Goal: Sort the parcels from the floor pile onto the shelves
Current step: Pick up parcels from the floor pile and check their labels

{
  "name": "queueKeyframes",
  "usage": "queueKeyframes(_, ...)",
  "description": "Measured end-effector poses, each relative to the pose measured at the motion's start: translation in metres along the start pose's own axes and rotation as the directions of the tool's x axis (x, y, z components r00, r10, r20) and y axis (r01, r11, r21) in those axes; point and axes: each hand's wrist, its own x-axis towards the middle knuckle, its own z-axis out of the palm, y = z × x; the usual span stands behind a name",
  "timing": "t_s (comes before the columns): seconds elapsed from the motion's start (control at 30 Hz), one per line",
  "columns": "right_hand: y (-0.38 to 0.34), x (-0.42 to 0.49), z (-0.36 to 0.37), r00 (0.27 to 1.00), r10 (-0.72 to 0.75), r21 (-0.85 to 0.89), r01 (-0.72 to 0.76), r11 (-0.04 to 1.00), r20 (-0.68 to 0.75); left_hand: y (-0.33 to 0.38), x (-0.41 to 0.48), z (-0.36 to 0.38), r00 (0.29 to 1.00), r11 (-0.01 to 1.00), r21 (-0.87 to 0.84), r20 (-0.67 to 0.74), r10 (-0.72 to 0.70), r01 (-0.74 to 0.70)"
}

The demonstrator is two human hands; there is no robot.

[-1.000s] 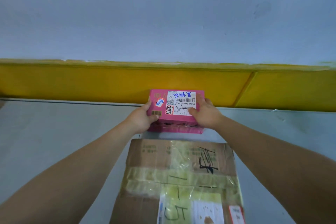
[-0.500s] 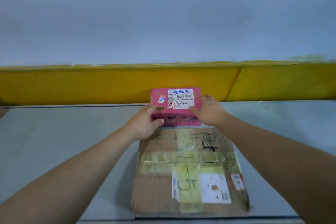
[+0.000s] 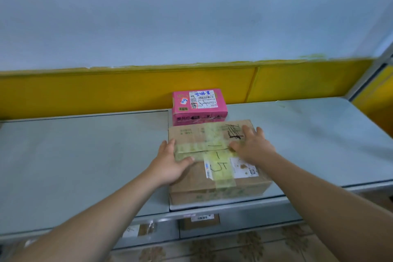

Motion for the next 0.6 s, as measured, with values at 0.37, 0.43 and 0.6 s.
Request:
queueKeyframes(0.37, -0.005, 0.012, 0.002, 0.998, -0.067, 0.014, 0.067, 0.998, -0.011, 0.002, 0.006, 0.012, 0.995, 0.999, -0.007, -0.089, -0.035, 0.035)
queueKeyframes(0.43, -0.005, 0.014, 0.001, 0.997, -0.074, 0.009, 0.074, 0.997, -0.008, 0.003, 0.006, 0.012, 0.995, 0.999, 0.016, -0.09, -0.041, 0.042)
queueKeyframes(0.6, 0.003, 0.017, -0.006, 0.994, -0.108, 0.027, 0.108, 0.994, 0.004, 0.004, 0.003, 0.016, 0.995, 0.998, 0.037, -0.088, -0.05, 0.054)
